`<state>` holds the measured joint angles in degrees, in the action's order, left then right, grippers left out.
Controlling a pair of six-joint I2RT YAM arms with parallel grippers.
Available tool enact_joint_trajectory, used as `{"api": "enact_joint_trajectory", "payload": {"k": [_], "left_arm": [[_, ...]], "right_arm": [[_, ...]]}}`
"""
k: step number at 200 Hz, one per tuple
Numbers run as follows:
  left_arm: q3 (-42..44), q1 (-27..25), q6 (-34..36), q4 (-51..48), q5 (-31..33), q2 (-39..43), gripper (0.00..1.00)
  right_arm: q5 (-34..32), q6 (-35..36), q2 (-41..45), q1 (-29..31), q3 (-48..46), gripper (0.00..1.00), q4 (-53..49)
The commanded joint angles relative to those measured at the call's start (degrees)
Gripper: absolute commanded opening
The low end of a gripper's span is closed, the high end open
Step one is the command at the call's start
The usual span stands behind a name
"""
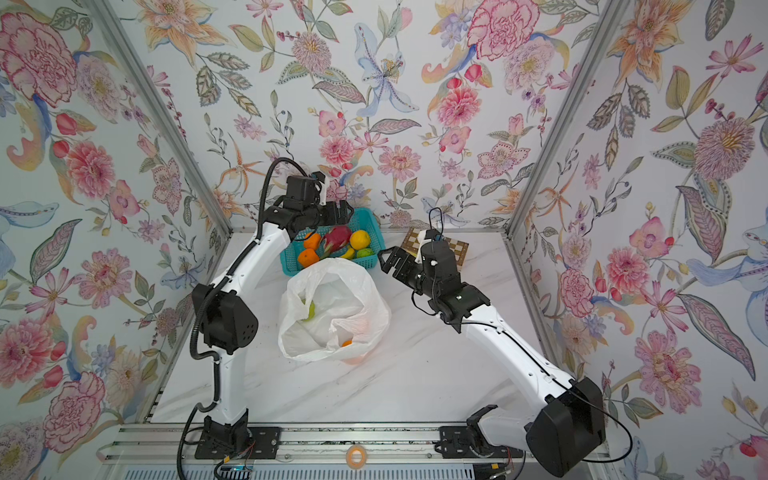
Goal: Untie the knot of the plastic bag and take out the fruit
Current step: 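Carry the yellow pear into the teal basket with the left gripper and release it, then move the left gripper to the bag rim while the right gripper reaches into the bag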
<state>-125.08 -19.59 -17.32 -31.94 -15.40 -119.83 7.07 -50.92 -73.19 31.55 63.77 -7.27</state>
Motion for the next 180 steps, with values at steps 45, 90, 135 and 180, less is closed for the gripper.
{"api": "enact_joint_trajectory", "payload": {"k": [45,90,135,180], "left_arm": [[16.9,1.0,12.2,-12.3,4.7,20.6,0.99],[32.5,1.0,15.2,-16.1,6.1,33.3,0.99],[43.5,0.9,12.3,-15.4,1.4,39.8,0.98],[49.9,0.9,12.7,-15.3,3.5,42.2,0.78]], "right_arm": [[-1.5,0.1,-4.7,8.1,4.0,0.98,2.0],[-1.8,-0.1,-10.3,12.0,7.0,0.95,1.5],[0.5,9.5,-16.1,15.3,7.8,0.92,5.9],[-0.8,20.5,-22.6,18.3,7.4,0.88,13.2]]}}
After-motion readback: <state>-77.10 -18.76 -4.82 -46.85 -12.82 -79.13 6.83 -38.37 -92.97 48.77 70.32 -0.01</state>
